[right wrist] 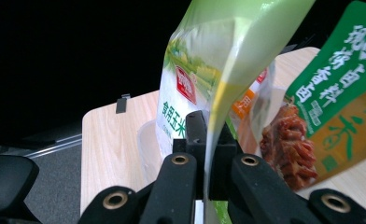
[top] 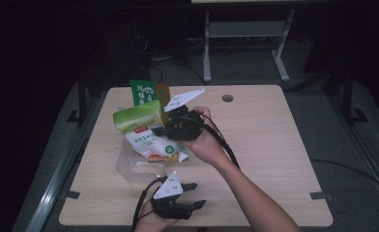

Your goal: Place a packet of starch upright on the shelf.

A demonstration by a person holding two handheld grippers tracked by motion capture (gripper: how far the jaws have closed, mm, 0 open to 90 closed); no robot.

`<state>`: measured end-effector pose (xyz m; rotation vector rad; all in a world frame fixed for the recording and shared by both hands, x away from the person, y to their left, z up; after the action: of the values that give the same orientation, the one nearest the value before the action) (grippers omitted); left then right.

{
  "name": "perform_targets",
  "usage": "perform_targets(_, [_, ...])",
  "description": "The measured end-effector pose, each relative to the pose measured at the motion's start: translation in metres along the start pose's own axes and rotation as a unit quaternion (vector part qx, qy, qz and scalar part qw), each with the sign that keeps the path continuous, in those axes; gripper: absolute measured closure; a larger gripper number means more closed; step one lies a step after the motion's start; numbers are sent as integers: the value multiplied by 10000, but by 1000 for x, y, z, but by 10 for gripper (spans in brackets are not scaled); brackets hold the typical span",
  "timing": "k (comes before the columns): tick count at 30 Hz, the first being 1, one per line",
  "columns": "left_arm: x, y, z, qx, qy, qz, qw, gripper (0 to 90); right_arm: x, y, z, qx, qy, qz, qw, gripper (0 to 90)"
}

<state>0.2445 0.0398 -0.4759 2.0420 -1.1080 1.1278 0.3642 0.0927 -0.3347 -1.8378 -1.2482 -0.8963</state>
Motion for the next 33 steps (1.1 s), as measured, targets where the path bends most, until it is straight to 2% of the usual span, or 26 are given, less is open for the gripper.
perform_targets(7, [0,-3,-2,14,53,-24,10000,391,2,-1,20,67,-93,15,9999,895])
perform_targets(17, [1,-2,-4,22,94,-14,10000,383,6,-4,47,298,-167,119,9993,895])
perform_targets(19, [-1,-4,-3,29,61,30,10000,371,6,-4,54,407,-169,263,9987,894])
perform_targets(20, [-2,-3,-3,20,42,-42,10000,371,6,-4,58,450,-174,315,9983,894])
perform_targets(23, [-3,-2,-3,9,52,30,10000,369,6,-5,67,510,-191,371,9978,894])
perform_targets(24, [-2,-1,-4,-2,80,-30,10000,369,6,-5,71,538,-180,353,9978,894])
perform_targets(26, [-2,-1,-4,-4,102,-38,9999,368,5,-7,75,549,-225,353,9976,893])
perform_targets(28, [-3,-2,-5,-16,87,-15,10000,364,2,-5,81,467,-297,336,9979,892])
perform_targets(33, [-2,-6,-9,37,151,-39,9999,364,-7,-6,95,501,-489,366,9969,890])
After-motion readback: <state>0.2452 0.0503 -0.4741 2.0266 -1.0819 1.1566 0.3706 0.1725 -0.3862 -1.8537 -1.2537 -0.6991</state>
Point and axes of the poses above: each handheld gripper's, and its own axes: z roughly forward along the jaws, x roughly out of its top, y roughly to its right, the point moved 10 cm from there along z, roughly forward along the jaws, and after that the axes turned 6 degrees about x, right-handed, at the moved point
